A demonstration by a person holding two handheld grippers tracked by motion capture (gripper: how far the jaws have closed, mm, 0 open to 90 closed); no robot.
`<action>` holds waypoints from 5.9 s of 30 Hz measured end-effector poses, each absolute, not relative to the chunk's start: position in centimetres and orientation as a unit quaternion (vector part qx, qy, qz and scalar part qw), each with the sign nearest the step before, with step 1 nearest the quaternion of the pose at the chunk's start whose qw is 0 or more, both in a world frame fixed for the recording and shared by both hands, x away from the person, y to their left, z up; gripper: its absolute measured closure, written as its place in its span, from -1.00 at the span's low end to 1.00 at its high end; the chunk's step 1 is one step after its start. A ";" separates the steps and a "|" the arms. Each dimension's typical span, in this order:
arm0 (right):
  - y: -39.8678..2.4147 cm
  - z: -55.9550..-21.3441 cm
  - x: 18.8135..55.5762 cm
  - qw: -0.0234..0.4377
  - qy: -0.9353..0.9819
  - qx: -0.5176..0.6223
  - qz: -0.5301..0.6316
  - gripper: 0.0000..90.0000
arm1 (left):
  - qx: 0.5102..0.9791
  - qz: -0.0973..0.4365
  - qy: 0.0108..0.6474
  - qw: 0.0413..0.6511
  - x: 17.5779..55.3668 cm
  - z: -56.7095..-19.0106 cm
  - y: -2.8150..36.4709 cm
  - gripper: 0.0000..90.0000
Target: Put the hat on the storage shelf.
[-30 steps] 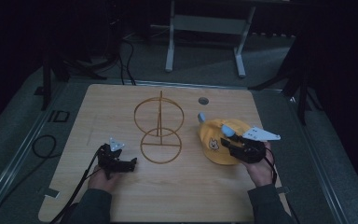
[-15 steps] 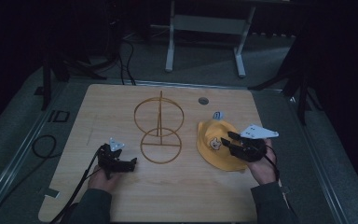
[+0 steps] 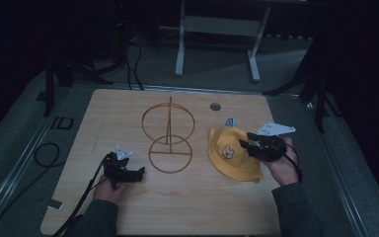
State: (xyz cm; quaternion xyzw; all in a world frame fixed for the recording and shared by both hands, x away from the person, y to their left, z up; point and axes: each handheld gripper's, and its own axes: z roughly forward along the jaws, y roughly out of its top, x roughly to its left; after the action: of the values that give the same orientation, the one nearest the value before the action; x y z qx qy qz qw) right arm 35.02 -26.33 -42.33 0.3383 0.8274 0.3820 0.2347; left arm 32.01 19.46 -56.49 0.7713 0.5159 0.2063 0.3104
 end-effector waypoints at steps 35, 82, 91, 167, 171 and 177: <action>-25.2 -41.5 41.7 0.136 0.893 0.364 0.229 0.11 | 0.771 0.207 0.516 0.311 32.0 -56.5 19.4 -0.96; -24.3 -33.0 39.9 0.185 0.894 0.286 0.293 0.83 | 0.770 0.206 0.517 0.311 32.0 -56.5 19.4 -0.96; -24.5 -32.3 39.3 0.205 0.878 0.275 0.335 0.83 | 0.770 0.206 0.517 0.312 32.0 -56.5 19.4 -0.96; -16.9 -27.4 39.0 0.133 0.856 0.166 0.470 0.82 | 0.771 0.207 0.516 0.311 32.0 -56.5 19.5 -0.96; -16.3 -27.5 39.3 0.131 0.856 0.166 0.472 0.82 | 0.771 0.207 0.516 0.311 32.0 -56.5 19.5 -0.96; -15.6 -27.6 39.6 0.128 0.857 0.166 0.471 0.81 | 0.771 0.207 0.516 0.311 32.0 -56.5 19.5 -0.96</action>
State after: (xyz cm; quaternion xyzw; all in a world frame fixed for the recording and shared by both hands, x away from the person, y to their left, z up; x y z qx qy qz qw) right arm 39.56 -15.59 -27.57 0.1659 0.8571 0.4706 0.1284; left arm 32.01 19.45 -56.49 0.7706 0.5163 0.2067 0.3112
